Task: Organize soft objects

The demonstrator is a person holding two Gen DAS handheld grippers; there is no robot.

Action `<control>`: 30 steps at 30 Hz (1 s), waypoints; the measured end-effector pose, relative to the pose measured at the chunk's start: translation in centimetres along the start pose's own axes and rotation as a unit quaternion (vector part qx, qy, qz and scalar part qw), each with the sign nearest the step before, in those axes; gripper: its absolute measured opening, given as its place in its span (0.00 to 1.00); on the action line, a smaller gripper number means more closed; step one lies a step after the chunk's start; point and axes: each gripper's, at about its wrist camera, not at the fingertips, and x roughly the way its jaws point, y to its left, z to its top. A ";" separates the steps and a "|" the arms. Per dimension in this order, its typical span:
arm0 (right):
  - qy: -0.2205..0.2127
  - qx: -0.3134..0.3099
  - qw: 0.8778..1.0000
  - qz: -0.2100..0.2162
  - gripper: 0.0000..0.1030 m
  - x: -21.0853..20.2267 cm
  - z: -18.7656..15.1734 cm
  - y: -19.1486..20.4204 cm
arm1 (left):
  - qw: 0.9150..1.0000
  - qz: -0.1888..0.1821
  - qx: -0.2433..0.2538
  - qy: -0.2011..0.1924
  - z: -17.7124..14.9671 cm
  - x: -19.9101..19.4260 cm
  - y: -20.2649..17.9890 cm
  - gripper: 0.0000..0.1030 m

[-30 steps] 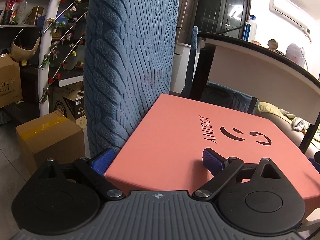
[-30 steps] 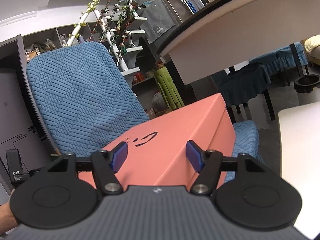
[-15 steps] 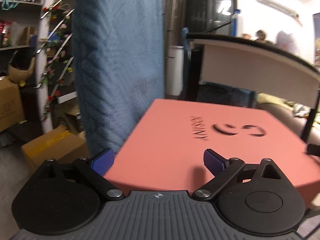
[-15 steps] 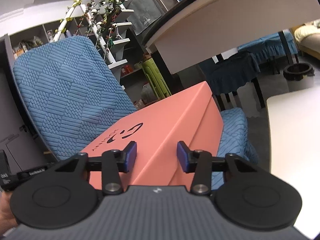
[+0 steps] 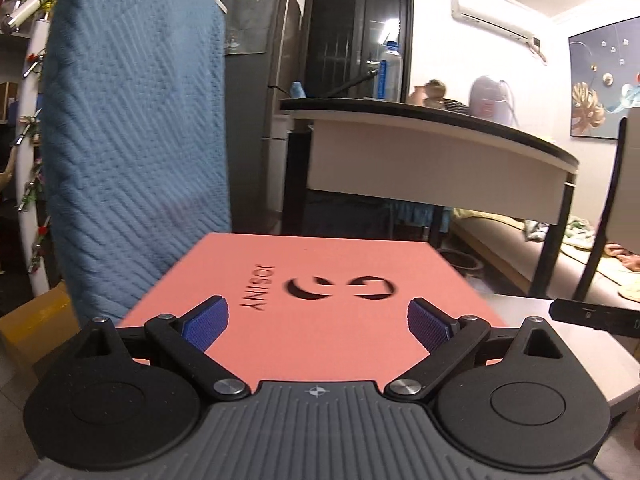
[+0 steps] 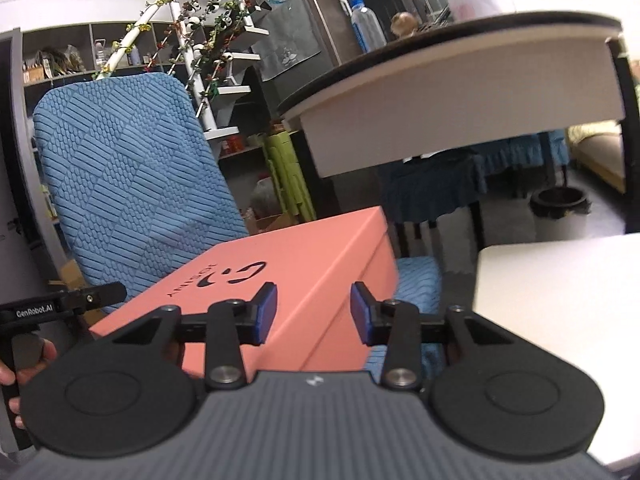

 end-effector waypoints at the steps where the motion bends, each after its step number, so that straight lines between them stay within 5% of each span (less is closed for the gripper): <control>1: -0.001 -0.004 1.000 -0.007 0.40 -0.5 0.0 0.0 | 1.000 0.000 -0.001 0.001 0.0 0.0 -0.5 0.95; 13: -0.015 -0.033 0.997 -0.067 0.43 -5.0 -0.4 -1.4 | 0.999 0.027 -0.025 -0.019 -0.5 -0.3 -3.8 0.96; 30: -0.047 -0.054 0.991 -0.114 0.95 -7.5 -1.7 -2.3 | 1.000 -0.007 0.012 -0.012 -3.0 -1.4 -7.4 0.99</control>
